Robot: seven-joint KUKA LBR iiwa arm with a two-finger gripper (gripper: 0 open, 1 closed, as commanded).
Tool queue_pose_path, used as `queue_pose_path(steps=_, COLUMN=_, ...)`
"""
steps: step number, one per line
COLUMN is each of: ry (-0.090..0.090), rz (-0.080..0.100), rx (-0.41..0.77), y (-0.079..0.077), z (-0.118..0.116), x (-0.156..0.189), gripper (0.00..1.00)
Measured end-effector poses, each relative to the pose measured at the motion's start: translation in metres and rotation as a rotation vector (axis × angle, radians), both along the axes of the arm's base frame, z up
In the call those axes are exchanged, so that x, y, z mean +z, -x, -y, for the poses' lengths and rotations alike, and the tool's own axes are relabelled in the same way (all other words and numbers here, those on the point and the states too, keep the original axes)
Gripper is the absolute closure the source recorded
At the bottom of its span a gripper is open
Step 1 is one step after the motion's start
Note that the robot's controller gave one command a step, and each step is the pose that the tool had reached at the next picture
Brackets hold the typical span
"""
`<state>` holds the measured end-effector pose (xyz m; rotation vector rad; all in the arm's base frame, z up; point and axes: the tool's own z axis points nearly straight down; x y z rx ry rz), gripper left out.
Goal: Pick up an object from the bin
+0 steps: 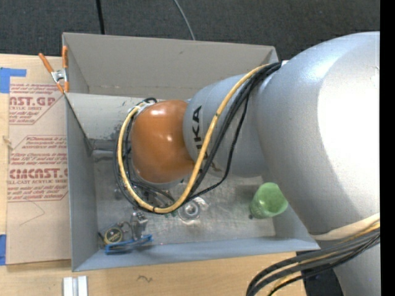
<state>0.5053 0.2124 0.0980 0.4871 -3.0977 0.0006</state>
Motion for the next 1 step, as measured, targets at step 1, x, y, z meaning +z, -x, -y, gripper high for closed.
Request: queue_pose_path(steps=1, ry=-0.009, rz=0.029, rx=0.070, y=0.0200, z=-0.0115, x=-0.0175, gripper=0.00)
